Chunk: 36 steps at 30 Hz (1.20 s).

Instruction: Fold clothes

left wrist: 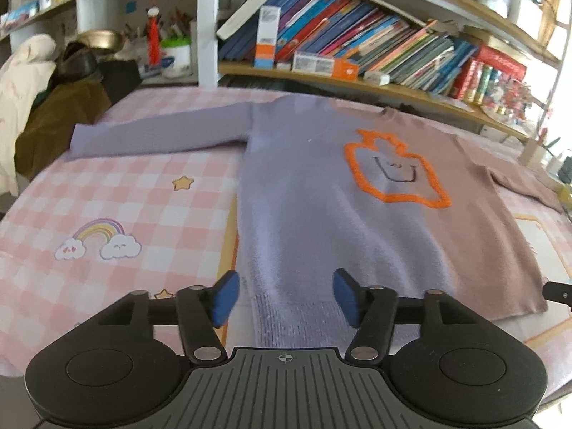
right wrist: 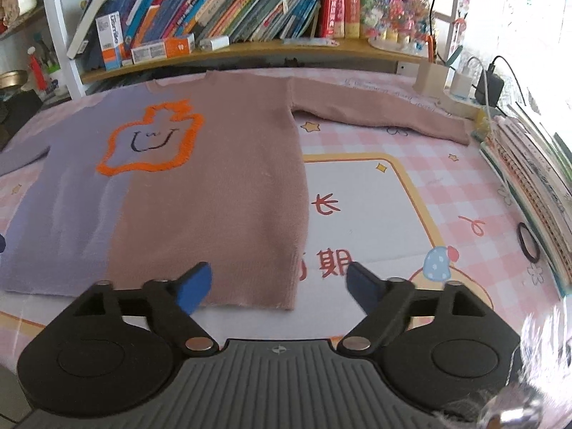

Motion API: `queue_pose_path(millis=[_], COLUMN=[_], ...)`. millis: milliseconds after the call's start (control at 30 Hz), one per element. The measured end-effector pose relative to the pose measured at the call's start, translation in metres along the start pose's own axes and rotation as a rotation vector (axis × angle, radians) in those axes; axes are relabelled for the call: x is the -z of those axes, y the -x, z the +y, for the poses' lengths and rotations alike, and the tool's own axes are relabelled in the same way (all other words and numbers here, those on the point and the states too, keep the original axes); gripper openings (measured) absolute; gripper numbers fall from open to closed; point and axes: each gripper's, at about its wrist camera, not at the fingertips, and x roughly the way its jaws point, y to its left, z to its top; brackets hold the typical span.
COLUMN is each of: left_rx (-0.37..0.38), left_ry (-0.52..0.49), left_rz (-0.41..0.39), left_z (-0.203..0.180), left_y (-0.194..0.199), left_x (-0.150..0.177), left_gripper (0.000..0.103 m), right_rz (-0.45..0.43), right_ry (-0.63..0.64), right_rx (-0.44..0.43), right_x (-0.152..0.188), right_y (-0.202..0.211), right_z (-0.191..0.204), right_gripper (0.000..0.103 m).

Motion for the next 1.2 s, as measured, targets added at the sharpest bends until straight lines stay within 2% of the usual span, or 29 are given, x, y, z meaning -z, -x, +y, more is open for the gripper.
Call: queue_pose_path(millis=[67, 133, 200, 300, 400, 567, 667, 967, 1200], left_rx=[0.006, 0.007, -0.001, -0.005, 0.002, 0.023, 0.031, 0.011, -0.021], left_ry=[-0.02, -0.052, -0.083, -0.106, -0.114, -0.119, -0.12, -0.117, -0.107], left_rz=[-0.01, -0.016, -0.022, -0.026, -0.023, -0.017, -0.018, -0.018, 0.001], left_z=[-0.002, -0.004, -0.005, -0.003, 0.0, -0.003, -0.012, -0.041, -0.054], left_y=[0.006, 0.011, 0.016, 0.021, 0.024, 0.025, 0.023, 0.019, 0.017], left_x=[0.002, 0.005, 0.009, 0.012, 0.016, 0.019, 0.019, 0.012, 0.018], left_gripper=[0.069, 0.076, 0.088, 0.092, 0.094, 0.095, 0.095, 0.095, 0.096], right_rz=[-0.006, -0.009, -0.016, -0.034, -0.054, -0.067, -0.079, -0.103, -0.079], right_ry=[0.001, 0.003, 0.001, -0.004, -0.016, -0.002, 0.019, 0.06, 0.06], right_rx=[0.004, 0.01, 0.013, 0.02, 0.033, 0.035, 0.035, 0.006, -0.028], right_x=[0.005, 0.01, 0.015, 0.022, 0.028, 0.034, 0.033, 0.014, 0.009], right_y=[0.005, 0.01, 0.014, 0.021, 0.026, 0.032, 0.034, 0.027, 0.013], right_z=[0.006, 0.011, 0.017, 0.023, 0.028, 0.032, 0.03, 0.008, -0.007], right_gripper=[0.086, 0.087, 0.087, 0.088, 0.094, 0.094, 0.099, 0.101, 0.101])
